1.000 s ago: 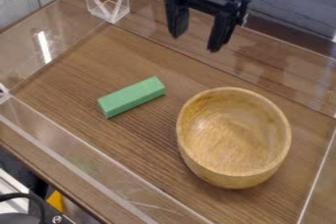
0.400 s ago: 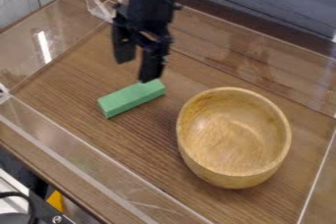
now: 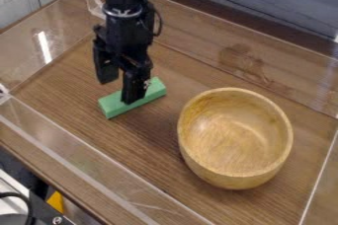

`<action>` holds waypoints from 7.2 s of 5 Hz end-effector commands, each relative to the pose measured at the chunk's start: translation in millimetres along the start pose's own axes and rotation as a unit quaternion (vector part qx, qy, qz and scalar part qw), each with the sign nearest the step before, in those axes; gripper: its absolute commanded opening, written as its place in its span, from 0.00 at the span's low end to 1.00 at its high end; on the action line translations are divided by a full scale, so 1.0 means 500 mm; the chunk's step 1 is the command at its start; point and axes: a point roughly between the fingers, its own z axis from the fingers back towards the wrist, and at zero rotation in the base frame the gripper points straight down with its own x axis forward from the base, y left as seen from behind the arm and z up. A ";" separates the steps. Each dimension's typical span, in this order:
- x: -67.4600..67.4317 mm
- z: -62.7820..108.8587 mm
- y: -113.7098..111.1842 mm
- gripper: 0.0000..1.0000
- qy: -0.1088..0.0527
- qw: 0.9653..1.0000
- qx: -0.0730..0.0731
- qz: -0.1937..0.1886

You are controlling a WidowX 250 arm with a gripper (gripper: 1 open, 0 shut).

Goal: Put the green block in the brown bowl

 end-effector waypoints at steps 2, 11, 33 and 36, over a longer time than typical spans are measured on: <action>0.010 -0.031 0.017 1.00 -0.035 0.999 0.015 0.000; 0.020 0.011 -0.001 1.00 -0.067 0.994 0.032 -0.085; 0.032 0.051 0.019 1.00 -0.072 0.997 -0.001 0.011; 0.030 -0.026 0.022 1.00 -0.063 0.998 0.008 0.008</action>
